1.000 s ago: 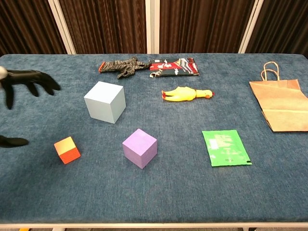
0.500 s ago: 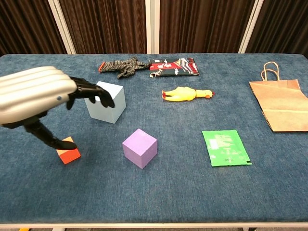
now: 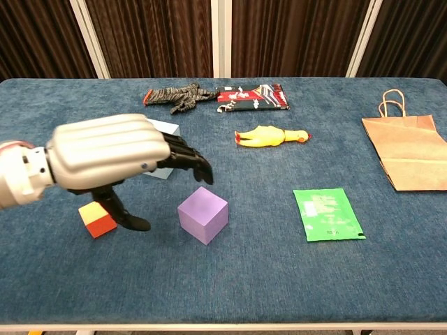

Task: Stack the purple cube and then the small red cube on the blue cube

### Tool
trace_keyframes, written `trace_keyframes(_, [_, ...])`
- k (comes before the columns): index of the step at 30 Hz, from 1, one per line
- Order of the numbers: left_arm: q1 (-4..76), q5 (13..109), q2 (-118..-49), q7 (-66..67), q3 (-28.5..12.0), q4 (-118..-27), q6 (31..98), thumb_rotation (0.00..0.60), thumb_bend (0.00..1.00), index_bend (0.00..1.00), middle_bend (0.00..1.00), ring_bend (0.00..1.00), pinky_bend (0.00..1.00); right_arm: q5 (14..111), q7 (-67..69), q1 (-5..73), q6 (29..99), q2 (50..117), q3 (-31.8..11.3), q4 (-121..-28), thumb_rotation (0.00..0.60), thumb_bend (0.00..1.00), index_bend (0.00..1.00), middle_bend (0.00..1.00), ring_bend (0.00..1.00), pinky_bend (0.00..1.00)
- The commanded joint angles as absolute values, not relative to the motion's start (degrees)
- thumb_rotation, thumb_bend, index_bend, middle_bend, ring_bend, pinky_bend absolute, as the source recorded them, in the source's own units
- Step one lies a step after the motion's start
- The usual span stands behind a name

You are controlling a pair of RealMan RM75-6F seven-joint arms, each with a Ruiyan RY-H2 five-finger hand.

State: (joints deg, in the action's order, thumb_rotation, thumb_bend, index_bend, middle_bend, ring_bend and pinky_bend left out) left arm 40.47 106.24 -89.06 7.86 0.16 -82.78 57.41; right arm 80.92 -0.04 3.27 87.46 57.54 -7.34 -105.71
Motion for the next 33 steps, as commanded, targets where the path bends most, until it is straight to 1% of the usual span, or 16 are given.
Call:
trace_keyframes(1, [42.39,106.69,-90.65,7.69,-0.19,-80.78,56.48,0.600,0.02,0.33,0.43,0.35,0.51,81.11,0.73,3.26,87.54,57.32,-7.53,-105.61,0.600,0.24,0.00,0.08,0.00,0.00])
trace_keyframes(8, [45.90,105.89,-92.56,6.52,-0.80,-77.86,54.57,0.600,0.02,0.33,0.43,0.35,0.51,80.81,2.55,3.21,87.72,56.94,-8.12,-105.28,0.600,0.24,0.00,0.08,0.00,0.00])
trace_keyframes(22, [50.18,102.44,-93.76,4.52,0.32,-75.95,49.72,0.600,0.02,0.34,0.44,0.35,0.51,81.58,6.99,2.35,89.34,57.14,-8.59,-103.77,0.600,0.24,0.00,0.10,0.00,0.00])
trace_keyframes(27, [50.88,101.60,-94.03,4.91,0.67,-76.05,49.34,0.600,0.04,0.34,0.47,0.35,0.51,81.74,7.95,2.09,89.57,57.21,-8.55,-103.14,0.600,0.24,0.00,0.10,0.00,0.00])
trace_keyframes(33, [51.14,100.73,-94.37,5.84,1.21,-76.03,49.37,0.600,0.08,0.35,0.49,0.35,0.51,81.95,8.33,1.90,89.60,57.34,-8.38,-102.67,0.600,0.24,0.00,0.10,0.00,0.00])
